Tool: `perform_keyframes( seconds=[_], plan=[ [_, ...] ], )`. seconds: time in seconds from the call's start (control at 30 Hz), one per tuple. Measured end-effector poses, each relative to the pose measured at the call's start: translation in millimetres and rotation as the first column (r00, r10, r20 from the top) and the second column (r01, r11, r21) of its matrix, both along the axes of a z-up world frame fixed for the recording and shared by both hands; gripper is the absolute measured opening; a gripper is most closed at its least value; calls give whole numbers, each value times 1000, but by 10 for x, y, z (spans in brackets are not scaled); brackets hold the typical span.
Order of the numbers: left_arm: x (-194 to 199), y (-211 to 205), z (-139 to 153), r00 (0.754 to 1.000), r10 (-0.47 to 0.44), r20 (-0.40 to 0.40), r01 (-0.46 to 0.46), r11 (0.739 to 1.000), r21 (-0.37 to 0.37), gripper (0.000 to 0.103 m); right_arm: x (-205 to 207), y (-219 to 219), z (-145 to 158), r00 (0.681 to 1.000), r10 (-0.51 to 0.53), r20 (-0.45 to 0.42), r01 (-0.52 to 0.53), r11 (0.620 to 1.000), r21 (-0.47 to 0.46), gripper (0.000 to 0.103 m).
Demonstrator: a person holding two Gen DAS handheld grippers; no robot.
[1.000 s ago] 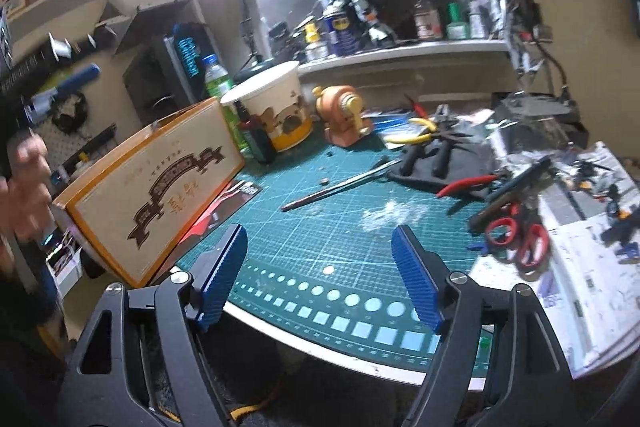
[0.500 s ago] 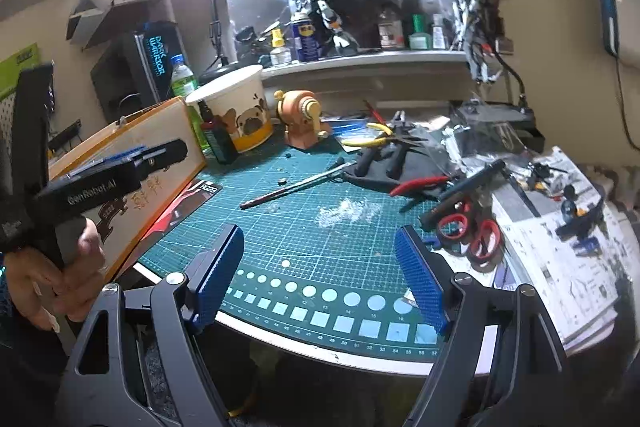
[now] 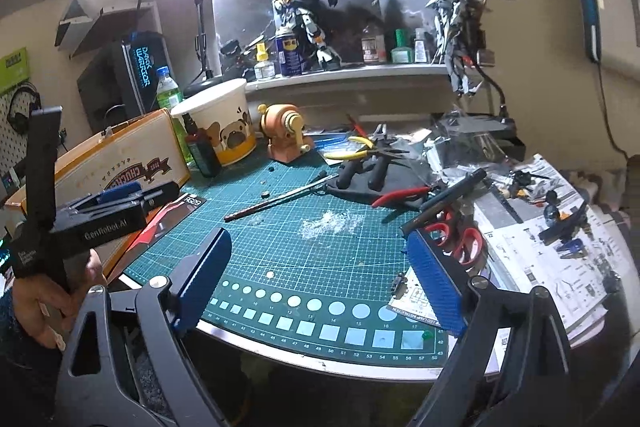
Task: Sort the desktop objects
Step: 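Withdraw the left tool from the box back over the mat, then grasp the yellow-handled pliers on the mat with the right tool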
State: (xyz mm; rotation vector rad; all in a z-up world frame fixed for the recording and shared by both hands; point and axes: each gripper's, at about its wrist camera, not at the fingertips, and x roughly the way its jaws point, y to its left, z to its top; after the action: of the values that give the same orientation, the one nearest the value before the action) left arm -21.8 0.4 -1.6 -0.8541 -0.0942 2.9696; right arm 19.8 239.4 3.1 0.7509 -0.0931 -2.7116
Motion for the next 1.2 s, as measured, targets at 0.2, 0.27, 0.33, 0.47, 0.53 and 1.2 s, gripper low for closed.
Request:
perform_keyframes(
  seconds=[0.2, 0.27, 0.33, 0.47, 0.53, 1.2],
  plan=[
    [-4, 45, 50, 999, -22, -25, 21, 1000, -16, 79, -24, 11, -31, 1000, -8, 5, 8, 1000, -3, 89],
    [-14, 48, 61, 999, -26, -29, 25, 1000, -15, 79, -28, 11, -30, 1000, -12, 4, 12, 1000, -1, 89],
    [-26, 43, 62, 999, -28, -30, 28, 1000, -9, 79, -29, 12, -26, 1000, -16, 2, 16, 1000, 2, 89],
    [-68, 16, 11, 999, -29, -24, 29, 1000, -6, 79, -41, 23, -30, 1000, -27, -4, 27, 999, 27, 89],
    [-100, -3, -13, 999, -29, -17, 29, 1000, 2, 79, -66, 54, -41, 999, -44, -6, 45, 998, 50, 89],
    [-475, -90, -135, 999, 41, 29, -42, 999, 9, 91, -1785, -213, -106, 994, 17, 110, -38, 982, 186, 63]
  ],
)
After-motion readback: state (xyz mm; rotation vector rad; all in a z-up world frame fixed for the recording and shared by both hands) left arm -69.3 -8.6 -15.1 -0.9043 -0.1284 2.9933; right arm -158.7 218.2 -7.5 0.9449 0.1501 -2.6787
